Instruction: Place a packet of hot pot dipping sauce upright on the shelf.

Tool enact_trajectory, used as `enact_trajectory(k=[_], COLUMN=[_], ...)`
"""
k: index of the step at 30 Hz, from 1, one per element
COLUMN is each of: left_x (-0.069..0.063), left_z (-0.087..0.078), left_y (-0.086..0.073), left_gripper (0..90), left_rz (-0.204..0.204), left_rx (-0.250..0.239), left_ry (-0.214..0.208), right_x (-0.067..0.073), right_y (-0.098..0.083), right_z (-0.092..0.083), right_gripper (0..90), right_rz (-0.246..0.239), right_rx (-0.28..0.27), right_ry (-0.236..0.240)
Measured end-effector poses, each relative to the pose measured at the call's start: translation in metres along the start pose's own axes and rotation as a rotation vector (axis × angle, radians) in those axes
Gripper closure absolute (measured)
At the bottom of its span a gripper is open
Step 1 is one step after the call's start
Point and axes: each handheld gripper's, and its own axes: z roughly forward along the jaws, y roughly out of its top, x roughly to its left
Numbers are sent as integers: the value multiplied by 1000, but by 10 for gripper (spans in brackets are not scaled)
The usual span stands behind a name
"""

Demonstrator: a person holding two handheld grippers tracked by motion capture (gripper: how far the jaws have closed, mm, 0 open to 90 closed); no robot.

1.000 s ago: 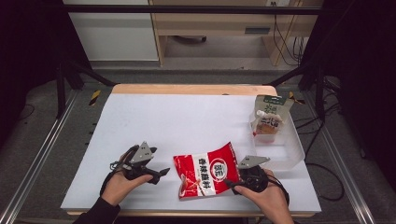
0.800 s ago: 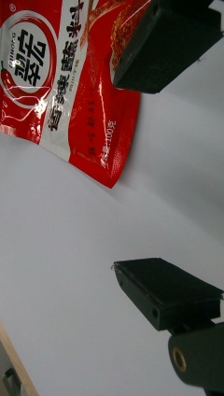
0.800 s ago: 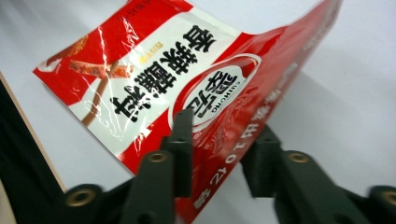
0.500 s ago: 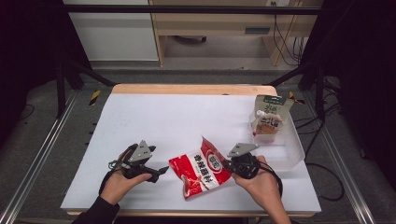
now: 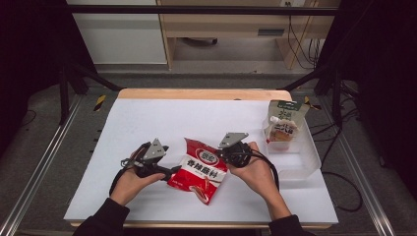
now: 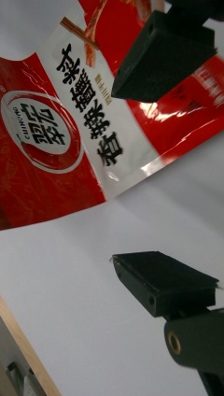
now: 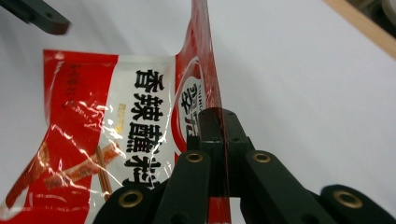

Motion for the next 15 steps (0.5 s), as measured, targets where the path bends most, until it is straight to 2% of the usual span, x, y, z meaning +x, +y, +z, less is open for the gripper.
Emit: enact_trajectory(k=[2,6,9,13,14,15], left_x=[8,15,15,16,16,15], left_z=[8,12,11,10,9,7], left_y=[7,10,10,11,11,14], left_gripper=[186,232,274,291,348,359], left_rz=[-2,-22,16,15,17,26], left_rx=[0,-18,-12,-28,-34,-46], left_ry=[-1,0,-2,-3,-4,-5], right_x=[1,7,10,15,19,20], right_y=[4,13,22,29,34,36], right_z=[3,5,1,-2,-4,-5], right_gripper=[900,900,900,900,900,900], right_rz=[-5,-53,-82,-110,-122,-128], right_rx=[-19,-41,-69,-77,-83,-83], right_ry=[7,19,26,30,32,34])
